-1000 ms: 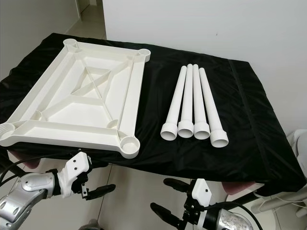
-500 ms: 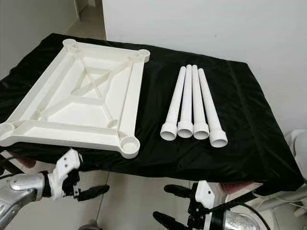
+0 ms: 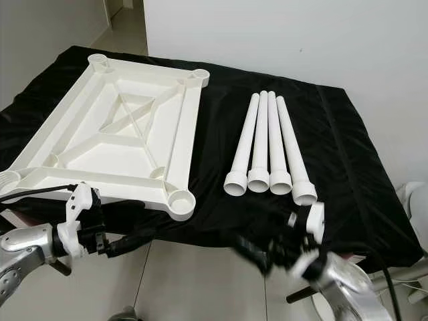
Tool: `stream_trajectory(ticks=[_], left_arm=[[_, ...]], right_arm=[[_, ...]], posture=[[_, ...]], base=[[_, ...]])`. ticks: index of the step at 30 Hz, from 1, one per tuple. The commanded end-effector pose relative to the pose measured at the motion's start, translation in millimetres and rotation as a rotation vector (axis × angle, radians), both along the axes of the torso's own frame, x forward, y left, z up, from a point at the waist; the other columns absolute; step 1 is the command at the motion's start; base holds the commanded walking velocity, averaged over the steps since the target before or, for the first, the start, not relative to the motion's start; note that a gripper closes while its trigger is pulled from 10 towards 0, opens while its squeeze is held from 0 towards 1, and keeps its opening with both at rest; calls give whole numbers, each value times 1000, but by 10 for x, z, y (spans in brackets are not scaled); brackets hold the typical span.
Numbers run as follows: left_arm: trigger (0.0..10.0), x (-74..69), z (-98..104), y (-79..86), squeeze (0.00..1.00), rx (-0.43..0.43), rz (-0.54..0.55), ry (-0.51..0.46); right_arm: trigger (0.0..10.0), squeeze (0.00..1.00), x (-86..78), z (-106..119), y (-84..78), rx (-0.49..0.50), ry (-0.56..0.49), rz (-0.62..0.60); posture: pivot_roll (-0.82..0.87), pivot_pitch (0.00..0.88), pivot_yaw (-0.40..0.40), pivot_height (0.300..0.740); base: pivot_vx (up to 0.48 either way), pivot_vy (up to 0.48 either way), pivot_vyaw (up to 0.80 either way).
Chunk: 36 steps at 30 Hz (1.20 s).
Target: Building children table
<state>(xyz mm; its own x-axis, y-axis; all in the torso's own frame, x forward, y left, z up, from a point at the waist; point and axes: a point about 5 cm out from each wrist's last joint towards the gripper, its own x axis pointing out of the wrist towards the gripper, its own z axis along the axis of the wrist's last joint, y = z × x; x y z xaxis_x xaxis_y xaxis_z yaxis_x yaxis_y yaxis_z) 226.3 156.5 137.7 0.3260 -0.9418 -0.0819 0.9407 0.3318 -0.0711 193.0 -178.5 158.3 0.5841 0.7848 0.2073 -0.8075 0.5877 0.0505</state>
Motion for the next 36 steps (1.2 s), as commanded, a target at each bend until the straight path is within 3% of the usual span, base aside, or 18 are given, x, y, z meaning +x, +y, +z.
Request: stream_trajectory(ticks=[1, 2, 5, 7, 9, 11, 12, 14, 20, 27, 31, 36], left_arm=[[10000, -75, 52, -55, 0, -26, -270, -23], [10000, 45, 88, -140, 0, -43, -183, -46], [10000, 144, 136, -212, 0, -61, -107, -65], [10000, 297, 329, -383, 0, -106, 2, -72], [10000, 297, 329, -383, 0, -106, 2, -72], [10000, 466, 514, -561, 0, -93, 125, -103], [10000, 466, 514, -561, 0, -93, 125, -103], [10000, 636, 643, -648, 0, -108, 237, -137], [10000, 756, 668, -693, 0, -121, 303, -131], [10000, 859, 721, -868, 0, -206, 439, -158], [10000, 950, 675, -1011, 0, -231, 480, -76], [10000, 1116, 695, -1173, 0, -254, 582, -55]], right_arm=[[10000, 0, 50, -13, -66, 7, 15, -79], [10000, 0, 132, -7, -63, 29, 12, -157], [10000, 0, 199, -3, -64, 45, 20, -222], [10000, 0, 323, 21, -107, 52, -3, -362], [10000, 0, 323, 21, -107, 52, -3, -362], [10000, 0, 506, 35, -212, 39, -2, -555], [10000, 0, 506, 35, -212, 39, -2, -555], [10000, 0, 686, 59, -327, 21, 3, -764], [10000, 0, 785, 92, -379, 0, -26, -887], [10000, 0, 835, 37, -408, 8, -3, -998], [10000, 0, 860, 29, -422, -1, 5, -1040], [10000, 0, 924, 12, -451, -41, -6, -1115]], posture=[[73, 0, -66, 740], [67, 0, -62, 740], [65, 0, -60, 740], [65, 0, -59, 740], [65, 0, -59, 740], [57, 0, -48, 740], [57, 0, -48, 740], [46, 0, -37, 740], [37, 0, -27, 740], [18, 0, -17, 740], [15, 0, -18, 740], [0, 0, -22, 740]], base=[[0, 0, 0], [0, 0, 0], [0, 0, 0], [0, 0, 0], [0, 0, 0], [0, 0, 0], [0, 0, 0], [0, 0, 0], [0, 0, 0], [0, 0, 0], [0, 0, 0], [0, 0, 0]])
